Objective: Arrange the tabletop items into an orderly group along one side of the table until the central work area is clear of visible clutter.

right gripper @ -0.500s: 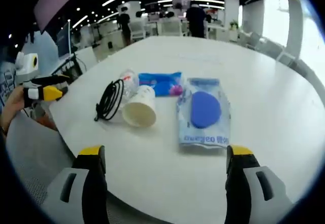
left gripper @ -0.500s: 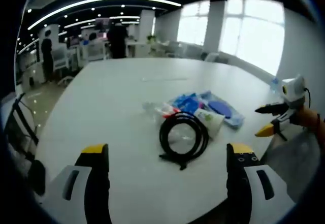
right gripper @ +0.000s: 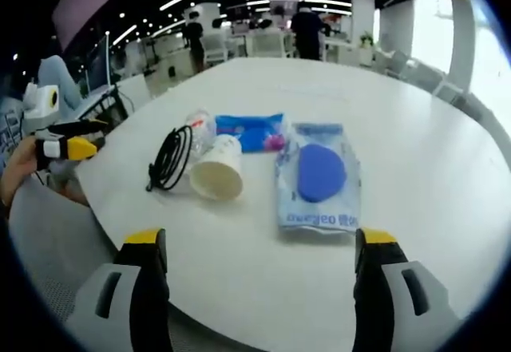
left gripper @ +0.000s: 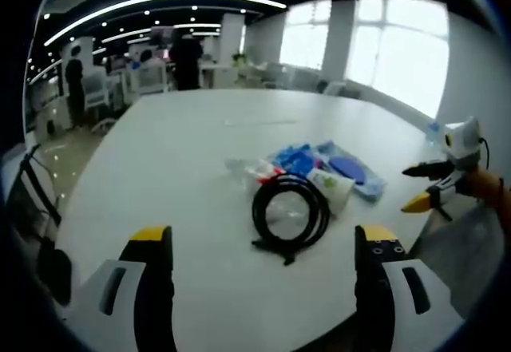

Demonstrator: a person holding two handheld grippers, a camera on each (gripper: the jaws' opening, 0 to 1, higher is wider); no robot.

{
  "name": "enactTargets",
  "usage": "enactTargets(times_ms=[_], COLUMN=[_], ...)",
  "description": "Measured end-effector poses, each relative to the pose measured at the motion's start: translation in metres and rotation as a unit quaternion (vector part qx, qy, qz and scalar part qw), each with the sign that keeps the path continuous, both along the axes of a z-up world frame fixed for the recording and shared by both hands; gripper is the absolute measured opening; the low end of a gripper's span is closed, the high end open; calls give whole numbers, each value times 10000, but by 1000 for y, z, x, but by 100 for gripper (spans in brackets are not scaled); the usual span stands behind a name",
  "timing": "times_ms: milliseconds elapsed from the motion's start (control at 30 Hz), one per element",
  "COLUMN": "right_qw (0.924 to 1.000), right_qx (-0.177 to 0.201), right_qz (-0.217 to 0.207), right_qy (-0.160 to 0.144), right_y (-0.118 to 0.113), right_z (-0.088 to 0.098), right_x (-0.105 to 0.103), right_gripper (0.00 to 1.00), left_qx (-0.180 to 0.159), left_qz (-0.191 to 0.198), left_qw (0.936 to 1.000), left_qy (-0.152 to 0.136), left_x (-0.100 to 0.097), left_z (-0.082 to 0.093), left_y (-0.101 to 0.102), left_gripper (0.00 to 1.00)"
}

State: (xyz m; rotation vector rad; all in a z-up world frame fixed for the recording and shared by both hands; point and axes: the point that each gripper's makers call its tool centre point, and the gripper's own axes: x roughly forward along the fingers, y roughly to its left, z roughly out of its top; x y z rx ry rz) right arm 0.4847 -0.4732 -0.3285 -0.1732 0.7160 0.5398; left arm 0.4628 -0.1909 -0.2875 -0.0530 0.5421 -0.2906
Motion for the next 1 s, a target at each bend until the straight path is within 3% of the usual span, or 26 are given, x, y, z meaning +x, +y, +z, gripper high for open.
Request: enactTargets(times_ms=[533,700,833,1000], right_qw=[9999,10000,9997,9996], right_qx=[-34,-30,67,164], right_qz=[-129,25,107,60], right_qy=[23,-74,-226,-233], right_y=[-5,2,8,8], right_z=[-2,1,7,8], right_x=[0,-1,1,3], right_gripper=[97,97,98,97], left_qx=[-22,-55,-44,-98], left_qz=[-99,-122,-73,-123], left_qw=[9999,9999,9998,9999], left_qy=[53,95,-187,18], left_x=[-2,-2,2,0], left_z=[-4,-6,4,-5], left_y=[-4,-4,-2,-5], left_gripper=[90,89,89,90])
